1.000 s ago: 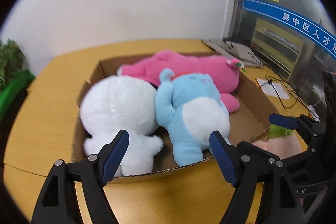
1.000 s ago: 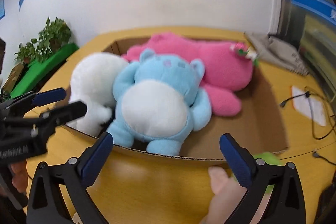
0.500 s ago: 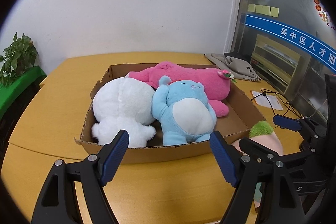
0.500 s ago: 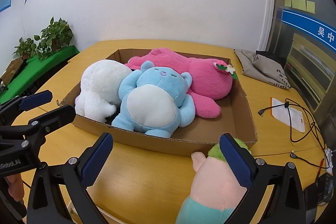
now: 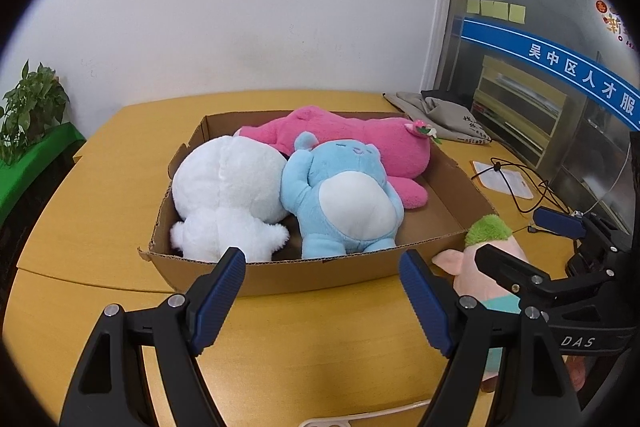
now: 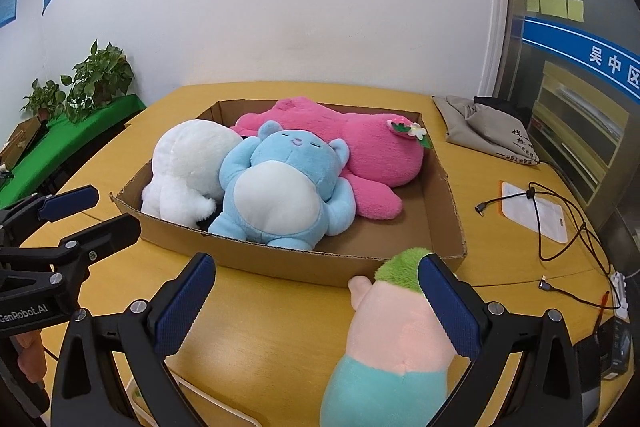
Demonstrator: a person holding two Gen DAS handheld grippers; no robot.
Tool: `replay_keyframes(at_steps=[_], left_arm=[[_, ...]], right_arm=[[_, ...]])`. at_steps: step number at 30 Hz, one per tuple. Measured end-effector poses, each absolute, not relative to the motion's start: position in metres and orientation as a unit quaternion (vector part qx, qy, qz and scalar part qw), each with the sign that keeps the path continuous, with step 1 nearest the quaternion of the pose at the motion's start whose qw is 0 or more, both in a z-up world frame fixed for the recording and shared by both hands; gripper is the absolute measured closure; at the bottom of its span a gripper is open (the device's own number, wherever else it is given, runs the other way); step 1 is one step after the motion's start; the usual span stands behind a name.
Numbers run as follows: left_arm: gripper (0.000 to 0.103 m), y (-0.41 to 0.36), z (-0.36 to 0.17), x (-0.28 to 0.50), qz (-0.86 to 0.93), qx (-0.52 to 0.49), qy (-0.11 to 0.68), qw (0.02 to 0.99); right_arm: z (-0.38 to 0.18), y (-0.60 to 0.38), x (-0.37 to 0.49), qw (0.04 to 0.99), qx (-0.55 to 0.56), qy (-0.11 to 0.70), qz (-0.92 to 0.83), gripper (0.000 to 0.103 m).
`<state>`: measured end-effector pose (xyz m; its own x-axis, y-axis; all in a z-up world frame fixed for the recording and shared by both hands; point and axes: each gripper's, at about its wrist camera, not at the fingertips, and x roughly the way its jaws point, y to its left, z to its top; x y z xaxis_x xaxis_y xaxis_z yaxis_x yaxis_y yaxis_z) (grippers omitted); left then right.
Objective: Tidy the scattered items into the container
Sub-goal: 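Withdraw both grippers from the box toward the pig plush, then close both grippers on the pink-and-teal pig plush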
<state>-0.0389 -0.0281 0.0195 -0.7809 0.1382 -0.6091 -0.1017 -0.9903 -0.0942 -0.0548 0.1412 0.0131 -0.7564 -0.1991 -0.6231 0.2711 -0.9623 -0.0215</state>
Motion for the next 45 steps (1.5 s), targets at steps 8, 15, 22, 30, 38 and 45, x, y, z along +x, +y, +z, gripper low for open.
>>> replay_keyframes(at_steps=[8, 15, 22, 30, 38, 45], left_arm=[[0.024, -0.037, 0.019, -0.036, 0.942, -0.328, -0.041, 0.054], [0.024, -0.033, 0.018, -0.036, 0.94, -0.332, -0.043, 0.062], [0.024, -0.025, 0.013, -0.035, 0.937, -0.34, -0.035, 0.066], [0.024, -0.02, 0.016, -0.038, 0.938, -0.337, -0.036, 0.074], [0.024, -0.009, 0.019, -0.045, 0.935, -0.338, -0.041, 0.102], [0.024, 0.024, 0.013, -0.063, 0.922, -0.354, -0.036, 0.153]], right_arm=[[0.008, 0.143, -0.054, 0.126, 0.331, 0.055, -0.933, 0.0], [0.011, 0.15, -0.05, 0.12, 0.33, 0.056, -0.935, 0.0], [0.008, 0.157, -0.049, 0.118, 0.334, 0.053, -0.934, 0.0], [0.005, 0.162, -0.047, 0.122, 0.336, 0.058, -0.932, 0.0], [0.005, 0.206, -0.035, 0.115, 0.33, 0.01, -0.937, 0.0], [-0.043, 0.254, -0.028, 0.079, 0.373, -0.069, -0.922, 0.0]])
